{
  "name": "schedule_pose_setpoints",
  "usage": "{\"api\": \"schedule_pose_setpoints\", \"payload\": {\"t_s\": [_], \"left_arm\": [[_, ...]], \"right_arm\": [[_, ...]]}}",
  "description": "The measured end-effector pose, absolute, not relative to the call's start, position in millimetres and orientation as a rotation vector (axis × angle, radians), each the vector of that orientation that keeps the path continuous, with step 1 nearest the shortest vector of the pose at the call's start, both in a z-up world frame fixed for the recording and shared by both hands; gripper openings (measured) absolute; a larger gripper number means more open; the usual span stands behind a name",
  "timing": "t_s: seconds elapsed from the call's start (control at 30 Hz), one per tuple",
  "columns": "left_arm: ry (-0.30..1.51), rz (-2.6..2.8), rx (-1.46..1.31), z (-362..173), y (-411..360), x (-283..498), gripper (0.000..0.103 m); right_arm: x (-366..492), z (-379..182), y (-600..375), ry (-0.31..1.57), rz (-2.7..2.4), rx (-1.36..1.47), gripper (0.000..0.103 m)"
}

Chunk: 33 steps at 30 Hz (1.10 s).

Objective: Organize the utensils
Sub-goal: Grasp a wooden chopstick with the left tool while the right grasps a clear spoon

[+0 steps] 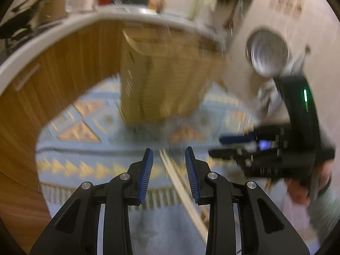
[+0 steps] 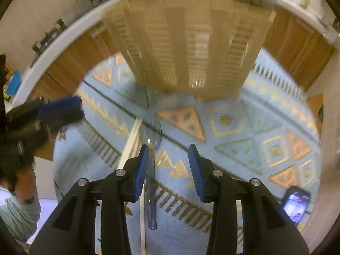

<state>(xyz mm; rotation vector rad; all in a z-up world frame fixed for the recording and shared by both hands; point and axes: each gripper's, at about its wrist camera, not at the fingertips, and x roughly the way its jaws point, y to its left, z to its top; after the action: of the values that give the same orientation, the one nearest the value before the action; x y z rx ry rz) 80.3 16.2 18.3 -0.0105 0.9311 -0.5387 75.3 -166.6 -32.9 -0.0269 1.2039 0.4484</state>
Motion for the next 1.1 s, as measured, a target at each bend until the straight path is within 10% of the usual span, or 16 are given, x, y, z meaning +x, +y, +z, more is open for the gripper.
{"api": "schedule_pose_setpoints", "payload": {"t_s": [1.1], "left_arm": [[1.105, -0.518, 0.212, -35, -24, 80, 0.019]], "right_arm": [[74, -69, -145, 1.198, 0.382, -0.187, 0.011]]}}
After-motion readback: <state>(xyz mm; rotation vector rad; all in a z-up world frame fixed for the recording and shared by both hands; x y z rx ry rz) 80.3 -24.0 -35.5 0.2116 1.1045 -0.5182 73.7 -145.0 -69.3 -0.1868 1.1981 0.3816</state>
